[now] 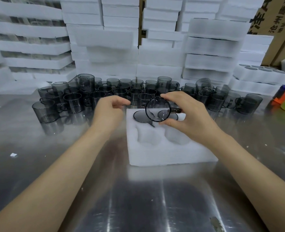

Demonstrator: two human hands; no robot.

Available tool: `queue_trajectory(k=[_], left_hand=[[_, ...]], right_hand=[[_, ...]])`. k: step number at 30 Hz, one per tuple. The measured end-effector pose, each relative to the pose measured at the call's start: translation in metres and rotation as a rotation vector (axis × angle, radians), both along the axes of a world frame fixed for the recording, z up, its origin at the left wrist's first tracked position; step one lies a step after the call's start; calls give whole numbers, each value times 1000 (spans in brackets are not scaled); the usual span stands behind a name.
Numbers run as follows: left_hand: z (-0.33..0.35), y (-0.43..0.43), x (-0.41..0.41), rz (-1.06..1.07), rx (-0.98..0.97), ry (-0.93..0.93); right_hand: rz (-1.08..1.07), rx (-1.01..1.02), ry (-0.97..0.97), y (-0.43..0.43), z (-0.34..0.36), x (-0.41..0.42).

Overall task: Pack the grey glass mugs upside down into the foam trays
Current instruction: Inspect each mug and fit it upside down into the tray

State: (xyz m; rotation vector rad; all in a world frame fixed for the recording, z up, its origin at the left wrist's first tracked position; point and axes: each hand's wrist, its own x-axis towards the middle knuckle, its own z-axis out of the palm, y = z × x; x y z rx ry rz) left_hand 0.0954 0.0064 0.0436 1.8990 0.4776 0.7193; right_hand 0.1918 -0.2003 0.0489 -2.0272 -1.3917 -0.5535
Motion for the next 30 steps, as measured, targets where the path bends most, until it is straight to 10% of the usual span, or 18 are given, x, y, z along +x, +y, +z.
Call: queue_trajectory(k=[4,16,30], left_hand=[[-5,12,-4,276,458,-28],[16,-38,-2,-393,-283,-241],[6,-44,-3,-519,-305,-200]], right_hand=[[-3,1,1,0,-1,1],[19,42,47,0,1,-3],[105,105,-9,0,0,-5]])
